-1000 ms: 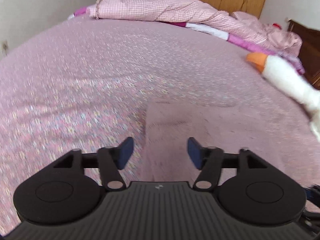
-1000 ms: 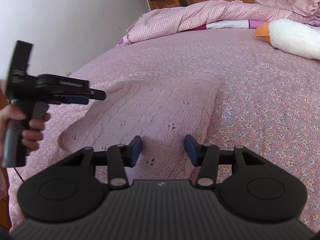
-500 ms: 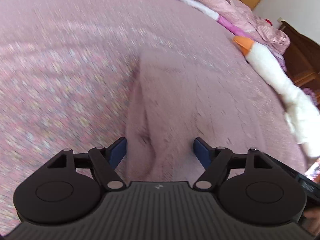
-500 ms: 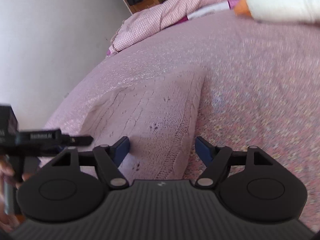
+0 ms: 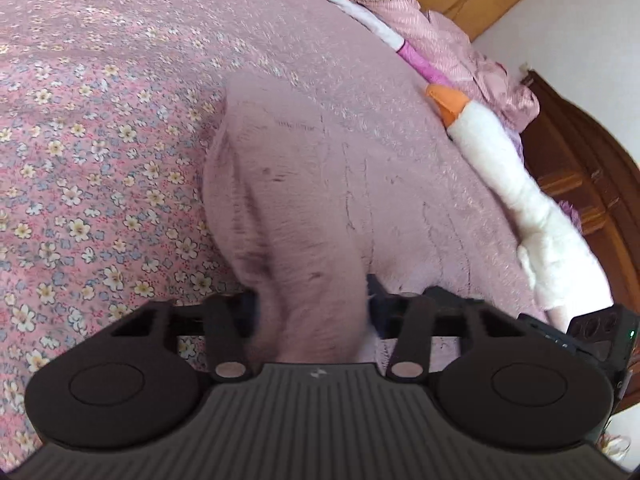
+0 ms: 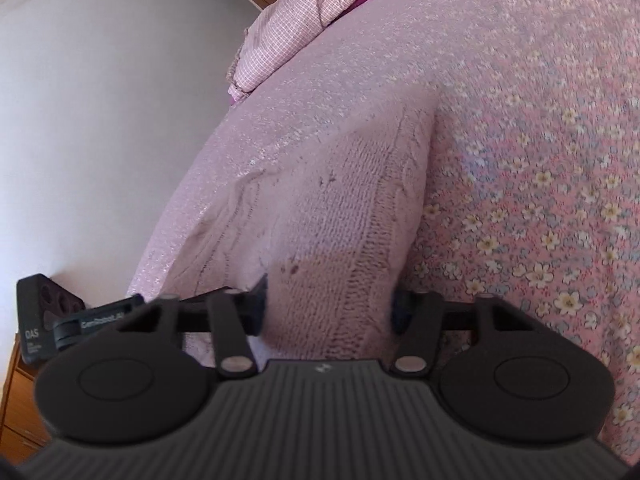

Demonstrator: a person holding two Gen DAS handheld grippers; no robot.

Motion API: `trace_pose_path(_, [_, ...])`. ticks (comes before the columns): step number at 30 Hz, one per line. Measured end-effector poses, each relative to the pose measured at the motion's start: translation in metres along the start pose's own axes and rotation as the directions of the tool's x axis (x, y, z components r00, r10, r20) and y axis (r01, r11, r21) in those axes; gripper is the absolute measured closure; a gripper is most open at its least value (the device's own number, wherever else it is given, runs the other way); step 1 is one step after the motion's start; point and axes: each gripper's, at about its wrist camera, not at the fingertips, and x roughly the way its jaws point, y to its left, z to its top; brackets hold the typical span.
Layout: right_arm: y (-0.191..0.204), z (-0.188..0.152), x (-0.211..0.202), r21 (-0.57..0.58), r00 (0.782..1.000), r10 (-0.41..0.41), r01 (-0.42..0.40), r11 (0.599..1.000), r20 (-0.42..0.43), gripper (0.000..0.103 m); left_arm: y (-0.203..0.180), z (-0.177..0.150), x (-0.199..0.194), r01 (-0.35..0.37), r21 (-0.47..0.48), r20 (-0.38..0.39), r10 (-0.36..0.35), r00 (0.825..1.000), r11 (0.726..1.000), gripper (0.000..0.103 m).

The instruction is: Fold small clothes

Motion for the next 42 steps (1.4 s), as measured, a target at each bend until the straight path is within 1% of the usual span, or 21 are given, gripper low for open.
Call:
trace_pose_path(2, [0.006,0.004,-0.008,-0.01,1.0,0.014,-0.014,1.0,0.013,0.054,-0.005,0.002,-0.008,0.014,-0.003,0.01,-0.014,1.0,1.0,0.059])
trace_pose_path(4, [0.014,0.008,-0.017,-0.007,0.999,0.026,-0.026,1.0,0.023,0.055,-0.015,0.003,-0.017,0.027,0.005,0.016,-0.028,0.999,1.0,0.061])
trace_pose_path(8, [0.027,0.015,-0.046,-0.022,0.999,0.037,-0.036,0.999,0.037,0.055,-0.041,-0.005,-0.032,0.054,0.012,-0.002,-0.054,0.999,0.998,0.062])
trace_pose_path(12, [0.028,0.013,-0.088,-0.026,0.999,0.029,-0.028,0.999,0.04,0.055,-0.066,-0.027,-0.047,0.106,0.01,-0.026,-0.105,0.994,0.994,0.062])
trace_pose_path(16, [0.022,-0.007,-0.136,-0.028,0.999,-0.003,0.004,1.0,0.042,0.055,-0.089,-0.063,-0.058,0.135,0.031,-0.071,-0.133,0.989,0.99,0.062])
trace_pose_path(19, [0.011,-0.03,-0.16,0.006,0.999,-0.03,0.03,1.0,0.036,0.054,-0.106,-0.096,-0.061,0.118,0.082,-0.104,-0.11,0.989,0.99,0.062])
trace_pose_path(21, [0.002,-0.047,-0.167,0.027,0.998,-0.05,0.049,0.998,0.027,0.054,-0.109,-0.117,-0.059,0.097,0.101,-0.123,-0.085,0.989,0.99,0.061])
trace_pose_path(24, [-0.014,-0.07,-0.164,0.046,0.995,-0.099,0.099,0.994,-0.003,0.053,-0.11,-0.142,-0.054,0.02,0.158,-0.147,0.004,0.989,0.987,0.06])
trace_pose_path(25, [-0.018,-0.076,-0.161,0.057,0.993,-0.114,0.115,0.992,-0.012,0.052,-0.11,-0.148,-0.053,-0.013,0.177,-0.145,0.039,0.989,0.984,0.055])
trace_pose_path(27, [-0.023,-0.086,-0.157,0.054,0.989,-0.146,0.147,0.988,-0.015,0.049,-0.111,-0.158,-0.057,-0.045,0.196,-0.127,0.071,0.989,0.98,0.047])
trace_pose_path(30, [-0.021,-0.094,-0.163,0.028,0.987,-0.162,0.161,0.987,0.012,0.047,-0.115,-0.165,-0.072,-0.09,0.25,-0.081,0.114,0.99,0.964,0.042])
trace_pose_path(32, [-0.015,-0.098,-0.174,-0.004,0.983,-0.18,0.181,0.984,0.024,0.047,-0.118,-0.17,-0.084,-0.147,0.303,-0.038,0.166,0.985,0.942,0.04])
trace_pose_path(34, [-0.008,-0.102,-0.188,-0.065,0.977,-0.21,0.213,0.975,0.046,0.047,-0.119,-0.172,-0.09,-0.202,0.343,0.009,0.212,0.977,0.917,0.038])
trace_pose_path(35, [-0.004,-0.105,-0.193,-0.095,0.973,-0.222,0.228,0.969,0.061,0.047,-0.119,-0.174,-0.093,-0.22,0.353,0.025,0.226,0.974,0.909,0.038])
trace_pose_path(37, [0.001,-0.111,-0.202,-0.139,0.964,-0.248,0.259,0.956,0.095,0.05,-0.115,-0.173,-0.095,-0.236,0.356,0.031,0.241,0.97,0.904,0.038])
trace_pose_path(38, [0.003,-0.114,-0.206,-0.156,0.959,-0.261,0.276,0.949,0.108,0.057,-0.115,-0.174,-0.093,-0.244,0.356,0.03,0.25,0.968,0.902,0.038])
trace_pose_path(40, [0.002,-0.116,-0.206,-0.187,0.959,-0.263,0.279,0.942,0.109,0.065,-0.11,-0.174,-0.086,-0.27,0.364,0.022,0.282,0.959,0.891,0.036])
trace_pose_path(42, [0.001,-0.117,-0.198,-0.213,0.957,-0.274,0.288,0.934,0.096,0.066,-0.105,-0.173,-0.078,-0.293,0.357,0.016,0.308,0.951,0.887,0.033])
